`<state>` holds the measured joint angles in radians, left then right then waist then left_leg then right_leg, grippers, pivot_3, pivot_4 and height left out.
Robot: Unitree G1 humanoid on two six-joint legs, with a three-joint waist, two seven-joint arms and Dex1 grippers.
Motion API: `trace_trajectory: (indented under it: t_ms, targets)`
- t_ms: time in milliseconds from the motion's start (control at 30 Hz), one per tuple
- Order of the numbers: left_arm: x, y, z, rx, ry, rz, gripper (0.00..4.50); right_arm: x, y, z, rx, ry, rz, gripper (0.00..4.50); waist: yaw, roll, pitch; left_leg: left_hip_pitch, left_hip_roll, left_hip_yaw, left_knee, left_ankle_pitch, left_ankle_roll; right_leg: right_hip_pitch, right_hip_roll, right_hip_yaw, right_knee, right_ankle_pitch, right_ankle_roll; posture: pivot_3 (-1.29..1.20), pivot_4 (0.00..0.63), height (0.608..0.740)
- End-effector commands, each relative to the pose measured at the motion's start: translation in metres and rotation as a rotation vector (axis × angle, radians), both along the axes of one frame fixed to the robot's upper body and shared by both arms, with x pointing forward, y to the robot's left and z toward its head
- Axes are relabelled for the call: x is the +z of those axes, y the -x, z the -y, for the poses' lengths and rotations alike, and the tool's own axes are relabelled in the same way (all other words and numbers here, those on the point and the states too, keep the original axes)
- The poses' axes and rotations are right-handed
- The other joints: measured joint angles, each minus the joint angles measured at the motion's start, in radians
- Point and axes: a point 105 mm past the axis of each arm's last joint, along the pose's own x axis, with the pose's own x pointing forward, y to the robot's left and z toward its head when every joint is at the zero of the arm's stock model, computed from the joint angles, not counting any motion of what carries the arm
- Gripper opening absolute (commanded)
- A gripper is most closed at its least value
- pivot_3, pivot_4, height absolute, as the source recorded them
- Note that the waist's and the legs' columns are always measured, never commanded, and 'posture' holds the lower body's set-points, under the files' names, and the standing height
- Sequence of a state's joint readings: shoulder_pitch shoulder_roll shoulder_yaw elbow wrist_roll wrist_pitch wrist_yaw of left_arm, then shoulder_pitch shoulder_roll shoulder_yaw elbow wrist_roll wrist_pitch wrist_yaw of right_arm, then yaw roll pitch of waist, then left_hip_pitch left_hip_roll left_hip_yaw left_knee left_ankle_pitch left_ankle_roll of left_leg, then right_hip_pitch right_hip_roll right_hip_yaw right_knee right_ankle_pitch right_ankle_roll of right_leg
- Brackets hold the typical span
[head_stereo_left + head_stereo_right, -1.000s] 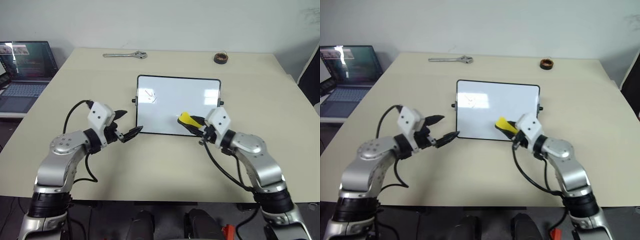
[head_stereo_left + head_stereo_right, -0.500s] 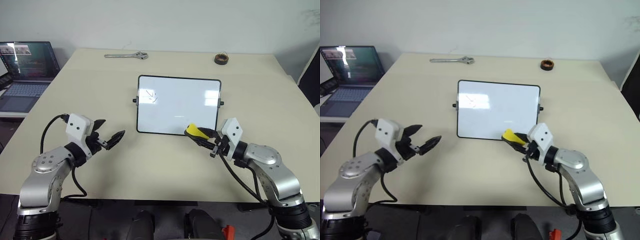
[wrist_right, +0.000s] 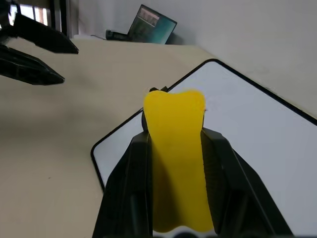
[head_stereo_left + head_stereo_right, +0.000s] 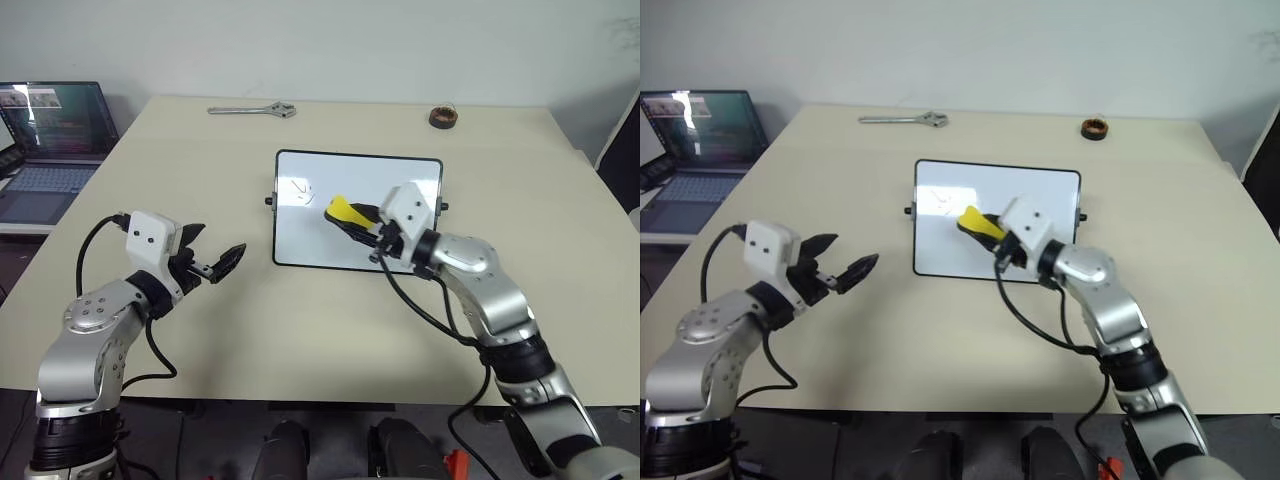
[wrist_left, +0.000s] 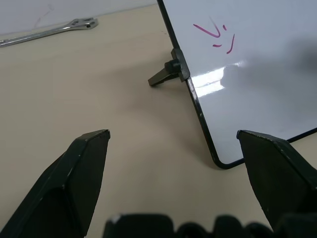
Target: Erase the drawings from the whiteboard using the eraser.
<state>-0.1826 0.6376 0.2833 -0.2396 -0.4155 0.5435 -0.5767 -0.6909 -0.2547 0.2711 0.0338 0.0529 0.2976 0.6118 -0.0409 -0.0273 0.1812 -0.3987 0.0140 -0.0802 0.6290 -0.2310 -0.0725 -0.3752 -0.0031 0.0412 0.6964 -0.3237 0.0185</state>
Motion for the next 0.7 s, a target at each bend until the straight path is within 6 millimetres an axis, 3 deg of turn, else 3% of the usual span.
trace_trajectory:
  t_ms: [33,200,300,467,700]
  targets:
    - [0.016,-0.005,0.005,-0.028,-0.015,0.021,4.50,0.022,-0.019,-0.026,-0.012,0.034,0.122,1.00,-0.001,0.000,0.000,0.000,0.000,0.000,0.000,0.000,0.000,0.000,0.000,0.000,0.000,0.000,0.000,0.00,0.150,0.740]
    - [0.015,-0.009,0.015,-0.107,-0.067,-0.031,4.50,0.040,-0.048,-0.043,-0.053,0.058,0.197,1.00,-0.003,0.000,0.000,0.000,0.000,0.000,0.000,0.000,0.000,-0.001,0.000,0.000,0.000,0.000,0.000,0.00,0.150,0.740]
    - [0.016,-0.011,0.019,-0.145,-0.079,-0.048,4.50,0.040,-0.060,-0.049,-0.064,0.092,0.208,1.00,-0.003,0.000,0.000,0.000,0.001,0.000,0.000,0.000,0.000,-0.001,0.000,0.000,0.000,0.000,0.000,0.00,0.150,0.740]
    - [0.016,-0.015,0.027,-0.179,-0.098,-0.037,4.50,0.019,-0.076,-0.056,-0.107,0.193,0.167,1.00,-0.010,0.000,0.000,0.000,0.001,0.001,-0.001,0.000,0.000,-0.002,0.000,0.000,0.001,0.000,0.000,0.00,0.150,0.740]
    - [0.009,-0.013,0.030,-0.197,-0.102,-0.047,4.50,-0.029,-0.068,-0.054,0.013,0.441,0.085,1.00,-0.017,0.000,0.000,0.002,0.002,0.001,-0.001,0.000,0.000,-0.001,0.000,0.001,0.003,0.000,0.000,0.00,0.150,0.740]
